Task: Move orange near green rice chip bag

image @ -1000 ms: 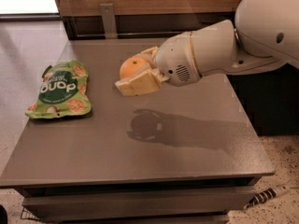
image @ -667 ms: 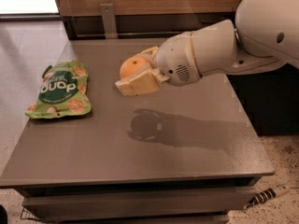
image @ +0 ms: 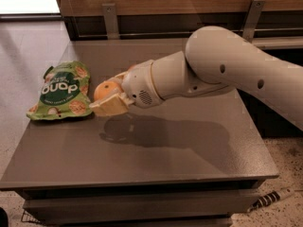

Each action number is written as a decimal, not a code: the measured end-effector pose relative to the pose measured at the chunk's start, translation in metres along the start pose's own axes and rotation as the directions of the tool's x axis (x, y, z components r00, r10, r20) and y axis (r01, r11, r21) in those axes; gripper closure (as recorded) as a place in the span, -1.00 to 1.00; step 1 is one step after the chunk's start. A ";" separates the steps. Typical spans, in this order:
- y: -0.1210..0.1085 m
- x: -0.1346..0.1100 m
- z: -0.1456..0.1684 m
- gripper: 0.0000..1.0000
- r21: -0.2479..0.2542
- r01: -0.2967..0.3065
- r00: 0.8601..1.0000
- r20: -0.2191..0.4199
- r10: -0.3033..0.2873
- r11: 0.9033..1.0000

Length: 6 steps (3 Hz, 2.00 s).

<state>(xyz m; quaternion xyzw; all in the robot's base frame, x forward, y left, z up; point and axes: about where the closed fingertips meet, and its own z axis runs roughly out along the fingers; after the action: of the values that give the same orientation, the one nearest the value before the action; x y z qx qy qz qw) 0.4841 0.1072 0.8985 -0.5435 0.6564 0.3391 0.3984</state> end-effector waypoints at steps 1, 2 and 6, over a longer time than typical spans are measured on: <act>0.016 0.003 0.051 1.00 -0.068 0.015 1.000 -0.006 -0.015 0.998; 0.049 0.002 0.111 1.00 -0.193 0.040 0.998 -0.037 -0.048 0.980; 0.077 -0.003 0.138 -0.58 -0.267 0.058 0.995 -0.065 -0.078 0.962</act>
Offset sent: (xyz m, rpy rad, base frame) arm -0.0409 0.1471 -0.0721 -0.0390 0.0834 0.2812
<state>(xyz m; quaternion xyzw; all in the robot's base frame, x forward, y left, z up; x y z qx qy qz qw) 0.4294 0.2436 0.8393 -0.6264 0.6004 0.3893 0.3090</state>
